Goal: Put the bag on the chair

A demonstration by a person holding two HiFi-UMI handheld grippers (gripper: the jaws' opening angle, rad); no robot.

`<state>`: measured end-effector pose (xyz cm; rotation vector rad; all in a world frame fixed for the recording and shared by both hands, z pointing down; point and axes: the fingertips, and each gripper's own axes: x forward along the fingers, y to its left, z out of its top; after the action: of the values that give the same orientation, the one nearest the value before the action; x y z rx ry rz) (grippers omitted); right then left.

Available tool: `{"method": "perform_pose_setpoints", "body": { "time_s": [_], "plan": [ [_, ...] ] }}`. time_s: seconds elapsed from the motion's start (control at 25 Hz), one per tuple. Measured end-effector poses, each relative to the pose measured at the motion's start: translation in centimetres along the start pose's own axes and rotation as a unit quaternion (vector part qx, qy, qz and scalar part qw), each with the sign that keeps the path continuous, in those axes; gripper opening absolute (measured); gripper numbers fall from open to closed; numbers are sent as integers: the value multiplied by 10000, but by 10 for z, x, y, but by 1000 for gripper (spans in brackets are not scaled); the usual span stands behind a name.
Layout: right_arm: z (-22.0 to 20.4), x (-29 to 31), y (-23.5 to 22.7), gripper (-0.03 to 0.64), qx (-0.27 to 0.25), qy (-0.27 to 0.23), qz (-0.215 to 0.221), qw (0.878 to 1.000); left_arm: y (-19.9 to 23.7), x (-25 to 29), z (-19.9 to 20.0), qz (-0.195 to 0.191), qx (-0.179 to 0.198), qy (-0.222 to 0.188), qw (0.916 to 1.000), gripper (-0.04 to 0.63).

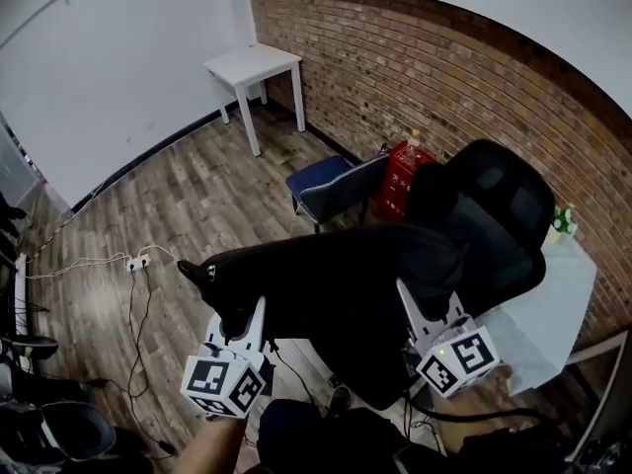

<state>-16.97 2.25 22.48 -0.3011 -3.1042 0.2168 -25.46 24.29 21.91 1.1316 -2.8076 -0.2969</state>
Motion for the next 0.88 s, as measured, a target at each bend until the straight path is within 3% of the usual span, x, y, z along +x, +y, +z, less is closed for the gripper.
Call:
{"method": "perform_pose_setpoints", "body": {
  "time_s": [0.52,0.72,0.88],
  "plan": [
    [9,-42,-48,83,-92,-259,-1165,9928,-48,71,-8,-1188,43,220,9927,77],
    [8,-53,-69,83,-113,-344,-1921,9807,-63,113,-17,-1911,6,388,9808,77],
    [9,-57,-86,83,-91,-390,-2549,9661,-76,151,-21,-2510,14,527,9665,77]
  ]
}}
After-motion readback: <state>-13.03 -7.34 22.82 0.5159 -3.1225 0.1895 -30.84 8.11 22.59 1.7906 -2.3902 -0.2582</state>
